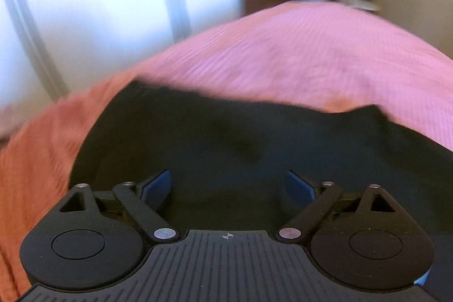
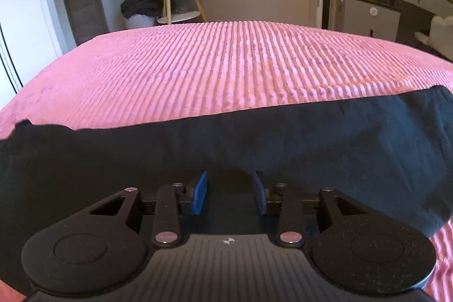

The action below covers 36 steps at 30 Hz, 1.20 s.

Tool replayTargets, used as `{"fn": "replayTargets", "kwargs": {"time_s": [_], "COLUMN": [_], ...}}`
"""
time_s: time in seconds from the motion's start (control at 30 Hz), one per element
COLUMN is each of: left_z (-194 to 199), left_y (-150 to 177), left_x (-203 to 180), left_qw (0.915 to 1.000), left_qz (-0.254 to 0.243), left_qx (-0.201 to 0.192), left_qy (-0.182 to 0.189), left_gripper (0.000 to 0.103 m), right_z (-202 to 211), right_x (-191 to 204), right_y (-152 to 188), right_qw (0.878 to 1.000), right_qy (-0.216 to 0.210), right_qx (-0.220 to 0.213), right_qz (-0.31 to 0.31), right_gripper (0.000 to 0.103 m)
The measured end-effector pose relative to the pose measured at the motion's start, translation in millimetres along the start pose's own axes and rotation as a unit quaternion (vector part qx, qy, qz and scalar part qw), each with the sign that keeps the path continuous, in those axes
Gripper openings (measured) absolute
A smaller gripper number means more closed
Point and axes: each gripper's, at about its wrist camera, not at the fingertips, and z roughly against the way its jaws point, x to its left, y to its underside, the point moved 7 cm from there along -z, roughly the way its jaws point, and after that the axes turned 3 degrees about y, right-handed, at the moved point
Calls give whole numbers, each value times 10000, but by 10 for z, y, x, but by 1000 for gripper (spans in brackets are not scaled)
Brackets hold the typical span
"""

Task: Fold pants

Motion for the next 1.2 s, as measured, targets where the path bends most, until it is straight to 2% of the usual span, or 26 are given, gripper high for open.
{"fn": "replayTargets", "kwargs": {"time_s": [0.1, 0.2, 0.27, 0.3, 0.43, 0.57, 0.63, 0.7, 0.77, 0.8, 0.87, 0.93, 1.03, 1.1, 1.17, 1.2], "left_z": [48, -144, -350, -450, -613, -705, -726, -665, -525, -447, -248, -84, -35, 3, 45, 49], "left_y": [16, 100, 167, 187, 159, 155, 110, 51, 74, 96, 161, 247, 359, 444, 556, 613], "left_x": [-550, -1050, -1264, -1303, -1273, -1227, -1179, -1161, -1087, -1052, -1009, -1005, -1102, -1229, -1344, -1383], "left_qw": [9974, 9943, 9929, 9929, 9939, 9822, 9843, 9839, 9832, 9837, 9866, 9892, 9933, 9939, 9936, 9935], "left_qz": [-542, -885, -1070, -1108, -860, -1467, -1365, -1482, -1571, -1569, -1400, -1137, -831, -741, -732, -755], "left_qx": [-321, -164, -95, -101, -470, -1113, -1042, -985, -926, -878, -786, -715, -397, -235, -195, -158], "left_qy": [347, 564, 502, 430, 506, 366, 408, 184, -97, -91, 291, 585, 695, 784, 834, 832], "left_gripper": [97, 97, 98, 103, 103, 103, 103, 103, 103, 103, 103, 103, 103, 103, 103, 103], "right_z": [12, -88, -226, -305, -580, -632, -617, -560, -439, -350, -171, -81, 86, 261, 469, 588], "right_x": [469, 946, 1186, 1267, 1384, 1268, 1242, 1157, 892, 681, 159, -430, -1292, -1940, -2437, -2629], "right_y": [-40, -82, -101, -95, -35, -17, -49, -108, -189, -237, -293, -265, -186, -123, -56, -38], "right_qw": [9990, 9961, 9950, 9946, 9931, 9919, 9902, 9893, 9917, 9924, 9925, 9936, 9915, 9839, 9687, 9635], "right_qy": [-400, -657, -679, -674, -554, -909, -1063, -1145, -1125, -1171, -1203, -962, -626, -81, 126, 402], "right_qx": [-88, -61, 46, 120, 10, -186, -139, 34, 143, 161, 99, 189, 115, 0, -237, -317], "right_qz": [203, 583, 735, 785, 1030, 871, 898, 908, 613, 344, -217, -562, -1135, -1786, -2469, -2627], "right_gripper": [37, 38, 38, 38, 42, 45, 45, 45, 45, 45, 47, 50, 50, 50, 49, 47]}}
